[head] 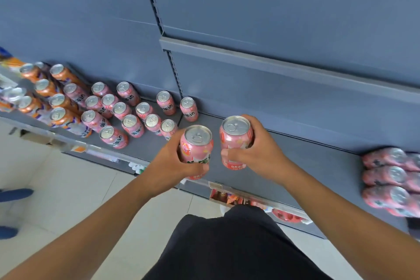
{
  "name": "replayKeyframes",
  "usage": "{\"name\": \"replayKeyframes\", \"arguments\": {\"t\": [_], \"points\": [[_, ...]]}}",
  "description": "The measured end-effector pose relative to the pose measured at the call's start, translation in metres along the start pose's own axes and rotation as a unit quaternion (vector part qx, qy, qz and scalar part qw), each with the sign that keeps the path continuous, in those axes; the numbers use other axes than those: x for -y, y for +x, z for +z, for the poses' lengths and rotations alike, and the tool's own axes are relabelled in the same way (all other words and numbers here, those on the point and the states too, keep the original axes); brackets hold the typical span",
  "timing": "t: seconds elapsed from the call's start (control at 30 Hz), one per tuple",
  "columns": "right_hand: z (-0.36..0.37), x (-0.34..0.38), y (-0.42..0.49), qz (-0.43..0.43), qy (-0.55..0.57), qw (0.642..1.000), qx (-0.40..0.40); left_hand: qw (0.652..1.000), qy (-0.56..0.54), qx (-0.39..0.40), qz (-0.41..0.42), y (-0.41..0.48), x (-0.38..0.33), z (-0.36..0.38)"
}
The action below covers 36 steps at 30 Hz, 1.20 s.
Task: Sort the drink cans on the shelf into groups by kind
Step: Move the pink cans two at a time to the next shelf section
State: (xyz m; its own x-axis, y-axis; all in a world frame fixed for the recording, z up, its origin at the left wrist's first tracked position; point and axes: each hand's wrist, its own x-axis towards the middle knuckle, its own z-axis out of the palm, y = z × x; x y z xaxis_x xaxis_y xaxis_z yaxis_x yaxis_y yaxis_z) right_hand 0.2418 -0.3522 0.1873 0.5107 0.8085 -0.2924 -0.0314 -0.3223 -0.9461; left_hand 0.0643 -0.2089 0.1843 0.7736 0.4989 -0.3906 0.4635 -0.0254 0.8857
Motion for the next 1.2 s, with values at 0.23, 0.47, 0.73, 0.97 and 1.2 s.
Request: {"name": "replayKeyframes", "arguments": {"t": [0.23,0.47,0.73,0.97,1.2], "points": [[0.015,0.0,-0.065,0.004,0.023,0.992,-0.12,0.999,-0.033,0.023,0.028,-0.03,0.002,0.007],[0.022,-0.01,-0.144,0.025,0.065,0.965,-0.254,0.993,-0.078,0.089,0.019,-0.057,-0.005,0.041],[0.009,-0.036,-0.216,0.042,0.088,0.924,-0.37,0.978,-0.125,0.162,-0.025,-0.082,-0.024,0.112],[-0.027,-0.06,-0.266,0.052,0.116,0.9,-0.416,0.963,-0.083,0.255,-0.001,-0.087,-0.036,0.174],[-0.096,-0.095,-0.294,0.042,0.118,0.896,-0.427,0.961,-0.008,0.272,0.042,-0.074,-0.047,0.243]]}}
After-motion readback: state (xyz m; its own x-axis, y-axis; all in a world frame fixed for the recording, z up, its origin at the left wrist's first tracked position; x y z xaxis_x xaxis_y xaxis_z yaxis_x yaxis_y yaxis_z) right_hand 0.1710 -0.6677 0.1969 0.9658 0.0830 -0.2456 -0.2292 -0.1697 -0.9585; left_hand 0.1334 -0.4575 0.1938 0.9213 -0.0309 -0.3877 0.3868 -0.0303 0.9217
